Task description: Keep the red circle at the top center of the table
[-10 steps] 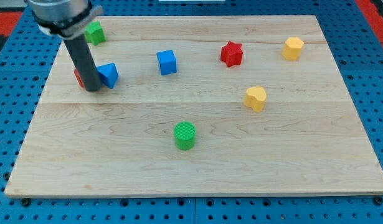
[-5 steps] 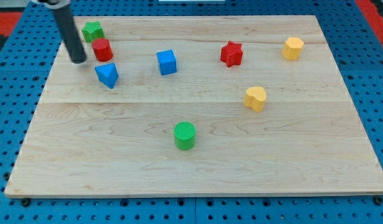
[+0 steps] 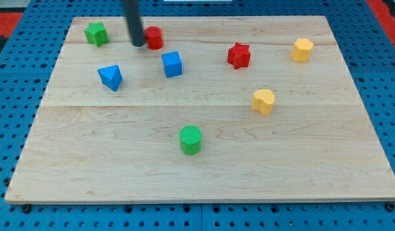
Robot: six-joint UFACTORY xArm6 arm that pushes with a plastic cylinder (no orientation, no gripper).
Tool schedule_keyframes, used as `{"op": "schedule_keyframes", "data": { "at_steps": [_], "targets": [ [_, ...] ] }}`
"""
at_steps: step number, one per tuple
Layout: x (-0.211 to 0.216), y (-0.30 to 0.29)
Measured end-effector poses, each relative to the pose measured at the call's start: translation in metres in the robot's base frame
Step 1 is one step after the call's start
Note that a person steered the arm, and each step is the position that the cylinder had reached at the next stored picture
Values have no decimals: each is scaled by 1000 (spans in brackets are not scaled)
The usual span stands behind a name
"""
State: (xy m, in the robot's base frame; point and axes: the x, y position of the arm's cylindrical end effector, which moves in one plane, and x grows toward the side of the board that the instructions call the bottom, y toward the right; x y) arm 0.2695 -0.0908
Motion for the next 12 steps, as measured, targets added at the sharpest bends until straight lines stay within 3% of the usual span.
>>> {"op": "schedule_keyframes", "data": {
  "at_steps": [2, 4, 6, 7, 9, 10, 11, 12],
  "targets": [
    [-28, -3],
    [-26, 86],
    [-2, 80],
    [8, 111],
    [-11, 118],
    [4, 159],
    [-32, 172],
    [-35, 170]
  ]
}}
